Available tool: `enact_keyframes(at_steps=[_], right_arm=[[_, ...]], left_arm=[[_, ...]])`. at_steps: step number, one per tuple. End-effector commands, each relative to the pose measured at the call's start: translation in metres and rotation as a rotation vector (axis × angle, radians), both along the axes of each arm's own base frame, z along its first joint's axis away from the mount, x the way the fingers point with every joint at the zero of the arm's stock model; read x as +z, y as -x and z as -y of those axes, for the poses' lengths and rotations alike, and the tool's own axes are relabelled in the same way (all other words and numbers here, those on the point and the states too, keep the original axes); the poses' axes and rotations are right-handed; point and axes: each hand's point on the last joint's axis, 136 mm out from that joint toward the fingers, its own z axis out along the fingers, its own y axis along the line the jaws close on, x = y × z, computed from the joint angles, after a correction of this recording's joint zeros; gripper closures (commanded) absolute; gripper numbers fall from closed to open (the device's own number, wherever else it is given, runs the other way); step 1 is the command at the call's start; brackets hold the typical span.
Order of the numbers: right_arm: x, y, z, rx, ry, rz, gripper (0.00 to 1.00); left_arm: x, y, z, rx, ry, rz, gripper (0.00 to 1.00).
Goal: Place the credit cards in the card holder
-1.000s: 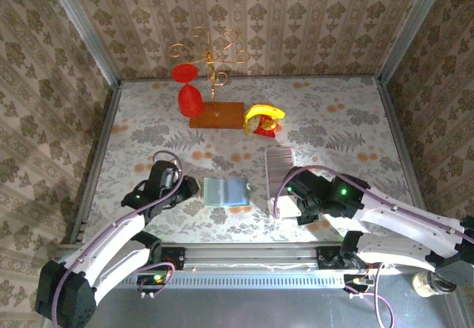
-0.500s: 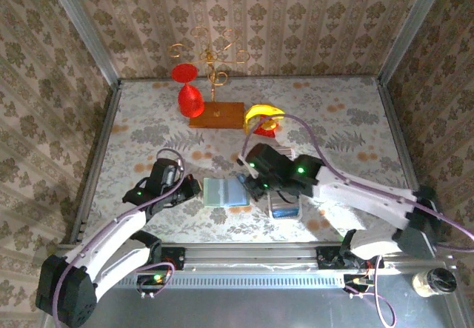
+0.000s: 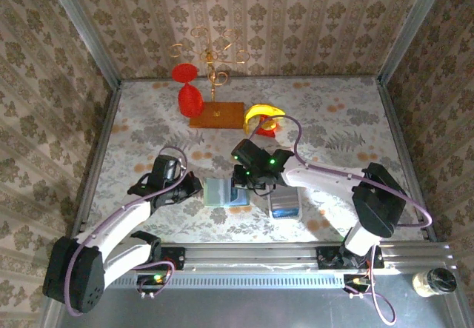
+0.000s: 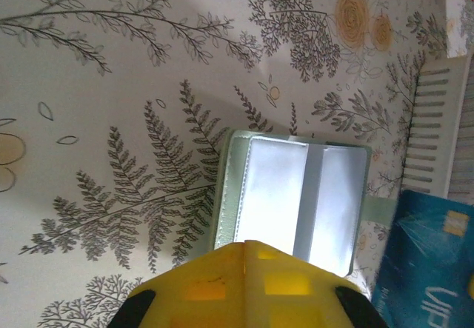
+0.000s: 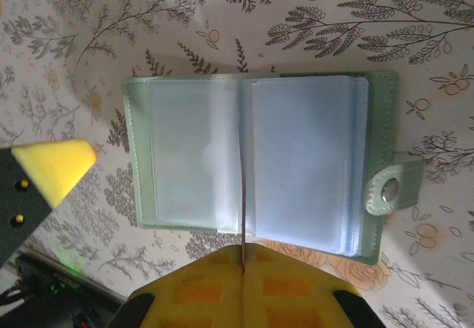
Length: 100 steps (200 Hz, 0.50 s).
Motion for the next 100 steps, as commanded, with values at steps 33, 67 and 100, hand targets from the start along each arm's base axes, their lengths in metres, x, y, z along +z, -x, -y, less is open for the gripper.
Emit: enact_keyframes(at_steps=[33, 67, 100], right_arm=[[-0.016, -0.012, -0.011, -0.062, -0.016, -0.008, 1.0], [-0.023, -0.013, -0.016, -0.055, -0.022, -0.016, 1.0], [-0.03, -0.014, -0.017, -0.051, -0.016, -0.014, 1.0]], left_arm=[[-0.003, 0.002, 0.007, -0.037, 0.041, -0.007, 1.0], [-0.009, 0.004, 0.012, -0.066, 0.048, -0.03, 1.0], [-0.016, 0.007, 0.017, -0.1, 0.04, -0.053, 1.0]])
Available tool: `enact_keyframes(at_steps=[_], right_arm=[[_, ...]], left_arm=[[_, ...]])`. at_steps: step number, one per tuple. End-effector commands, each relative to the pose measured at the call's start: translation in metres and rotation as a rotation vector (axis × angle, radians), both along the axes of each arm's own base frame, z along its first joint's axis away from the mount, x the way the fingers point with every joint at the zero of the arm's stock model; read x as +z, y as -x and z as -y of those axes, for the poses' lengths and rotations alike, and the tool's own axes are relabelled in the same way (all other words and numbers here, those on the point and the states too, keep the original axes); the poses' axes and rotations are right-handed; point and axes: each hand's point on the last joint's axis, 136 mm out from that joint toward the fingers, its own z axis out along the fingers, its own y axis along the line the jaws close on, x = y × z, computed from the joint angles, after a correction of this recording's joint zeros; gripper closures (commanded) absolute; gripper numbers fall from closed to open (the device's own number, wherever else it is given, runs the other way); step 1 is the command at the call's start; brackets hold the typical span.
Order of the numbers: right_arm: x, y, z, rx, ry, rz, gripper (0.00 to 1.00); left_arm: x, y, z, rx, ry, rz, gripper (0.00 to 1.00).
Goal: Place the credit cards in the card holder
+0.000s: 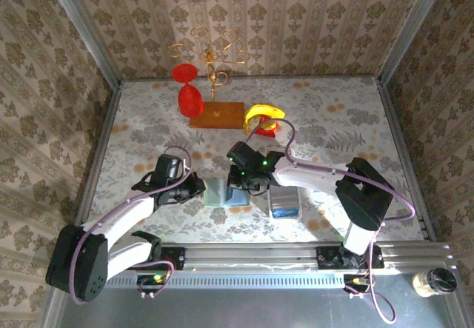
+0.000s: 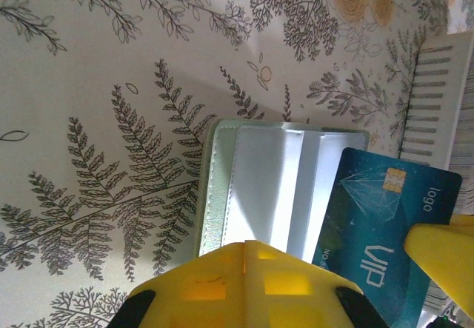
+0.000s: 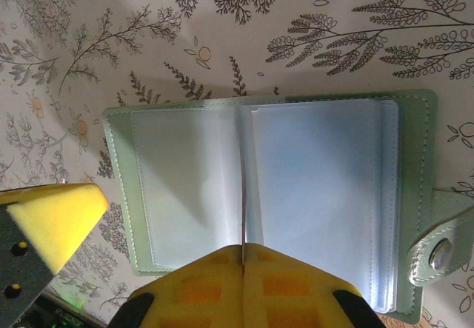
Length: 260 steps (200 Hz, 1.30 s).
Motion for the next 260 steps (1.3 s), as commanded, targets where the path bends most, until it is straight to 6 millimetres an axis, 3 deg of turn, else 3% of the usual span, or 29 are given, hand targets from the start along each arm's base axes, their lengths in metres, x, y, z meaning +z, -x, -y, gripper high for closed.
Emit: enact_keyframes(at_steps=[1, 50, 140, 182, 260], right_arm=[[-0.007, -0.003, -0.003, -0.01, 0.002, 0.003, 1.0], [-0.016, -0.003, -0.007, 0.011, 0.006, 0.003, 1.0], [-0.023, -0.003, -0.011, 0.031, -0.007, 0.012, 1.0], [-0.031, -0.001, -0.006, 0.036, 0.009, 0.007, 1.0], [-0.037, 0.002, -0.016, 0.019, -0.057, -0.011, 1.0]], left_arm=[[-0.005, 0.005, 0.005, -0.048, 0.005, -0.004, 1.0], [-0.028, 0.013, -0.005, -0.052, -0.072, -0.047, 1.0], [-0.049, 0.022, -0.018, -0.055, -0.173, -0.064, 1.0], [-0.052, 0.022, -0.02, -0.056, -0.185, -0.065, 1.0], [-0.051, 0.027, -0.015, -0.078, -0.193, -0.062, 1.0]])
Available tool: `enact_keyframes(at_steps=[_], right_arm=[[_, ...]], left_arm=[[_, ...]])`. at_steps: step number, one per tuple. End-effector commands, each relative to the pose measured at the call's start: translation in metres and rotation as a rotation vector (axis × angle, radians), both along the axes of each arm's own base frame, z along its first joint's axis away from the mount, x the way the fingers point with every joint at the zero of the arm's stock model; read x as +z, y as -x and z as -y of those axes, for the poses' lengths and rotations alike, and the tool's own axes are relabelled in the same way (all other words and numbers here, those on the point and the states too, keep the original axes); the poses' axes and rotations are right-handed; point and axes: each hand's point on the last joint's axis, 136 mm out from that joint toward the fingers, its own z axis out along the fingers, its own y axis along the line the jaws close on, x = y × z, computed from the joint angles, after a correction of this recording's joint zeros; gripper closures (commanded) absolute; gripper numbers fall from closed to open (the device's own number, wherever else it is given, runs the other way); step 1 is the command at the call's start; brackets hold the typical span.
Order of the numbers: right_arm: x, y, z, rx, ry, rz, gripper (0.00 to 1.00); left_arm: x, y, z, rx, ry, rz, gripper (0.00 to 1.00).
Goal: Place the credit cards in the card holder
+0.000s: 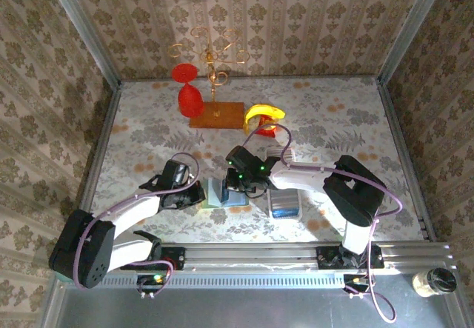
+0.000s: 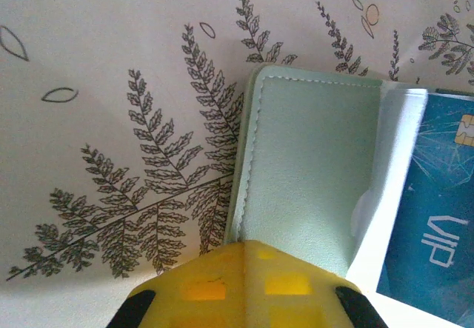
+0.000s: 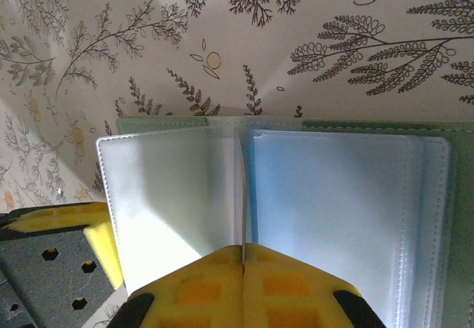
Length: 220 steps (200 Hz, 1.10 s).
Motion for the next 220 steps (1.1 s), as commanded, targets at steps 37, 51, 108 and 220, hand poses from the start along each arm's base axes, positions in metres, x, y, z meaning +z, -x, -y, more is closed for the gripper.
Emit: enact_keyframes(at_steps=[37, 51, 108, 220], right_arm=[[-0.016, 0.008, 0.0, -0.021, -0.009, -0.043, 1.0], [-0.017, 0.009, 0.002, -0.026, -0.001, -0.047, 1.0], [-0.009, 0.008, 0.004, -0.03, -0.019, -0.025, 1.0], [0.01, 0.005, -0.002, -0.029, -0.079, 0.013, 1.0]], left_arm=[[-0.008, 0.01, -0.013, 0.001, -0.087, -0.022, 1.0], [-0.002, 0.007, -0.014, 0.007, -0.087, 0.005, 1.0], [0.03, -0.003, -0.014, 0.043, -0.041, 0.111, 1.0], [0.015, -0.002, 0.009, -0.055, 0.037, 0.054, 1.0]])
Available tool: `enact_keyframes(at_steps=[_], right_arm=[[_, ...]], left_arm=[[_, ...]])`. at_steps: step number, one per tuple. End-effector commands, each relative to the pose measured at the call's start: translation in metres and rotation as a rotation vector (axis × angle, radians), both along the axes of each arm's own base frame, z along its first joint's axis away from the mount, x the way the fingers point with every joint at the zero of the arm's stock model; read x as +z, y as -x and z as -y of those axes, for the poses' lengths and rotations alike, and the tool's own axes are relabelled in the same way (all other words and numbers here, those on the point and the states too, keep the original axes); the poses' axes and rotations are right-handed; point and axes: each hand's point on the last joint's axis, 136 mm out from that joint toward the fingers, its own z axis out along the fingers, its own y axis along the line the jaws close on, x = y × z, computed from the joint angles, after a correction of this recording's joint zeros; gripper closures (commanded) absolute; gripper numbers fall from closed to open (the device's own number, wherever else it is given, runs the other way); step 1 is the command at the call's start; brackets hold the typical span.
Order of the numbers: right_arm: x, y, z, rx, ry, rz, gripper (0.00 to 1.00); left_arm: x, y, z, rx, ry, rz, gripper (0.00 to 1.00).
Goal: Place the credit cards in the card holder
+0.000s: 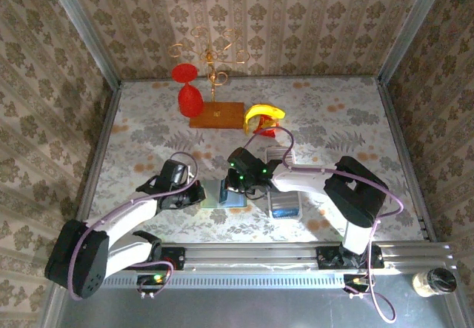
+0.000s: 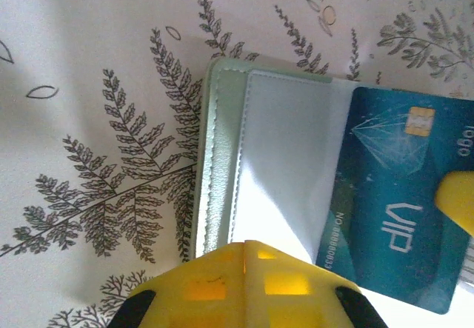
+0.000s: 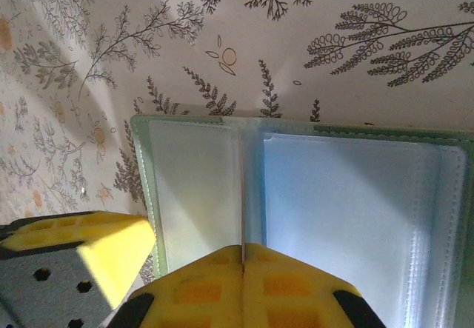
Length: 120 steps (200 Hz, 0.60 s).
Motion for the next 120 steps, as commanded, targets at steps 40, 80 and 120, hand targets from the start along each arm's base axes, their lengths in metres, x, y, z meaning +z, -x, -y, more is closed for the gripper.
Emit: enact_keyframes(at_steps=[40, 80, 120], right_arm=[[0.008, 0.001, 0.005, -0.016, -0.005, 0.025, 1.0], [0.01, -0.006, 0.004, -0.041, -0.054, 0.032, 1.0], [0.01, -0.008, 0.009, -0.049, -0.044, 0.041, 1.0]], left_arm=[[-0.011, 0.003, -0.006, -0.026, -0.055, 0.0, 1.0], [-0.017, 0.009, -0.009, -0.03, -0.064, -0.012, 1.0], [-0.019, 0.01, -0.011, -0.031, -0.075, -0.014, 1.0]])
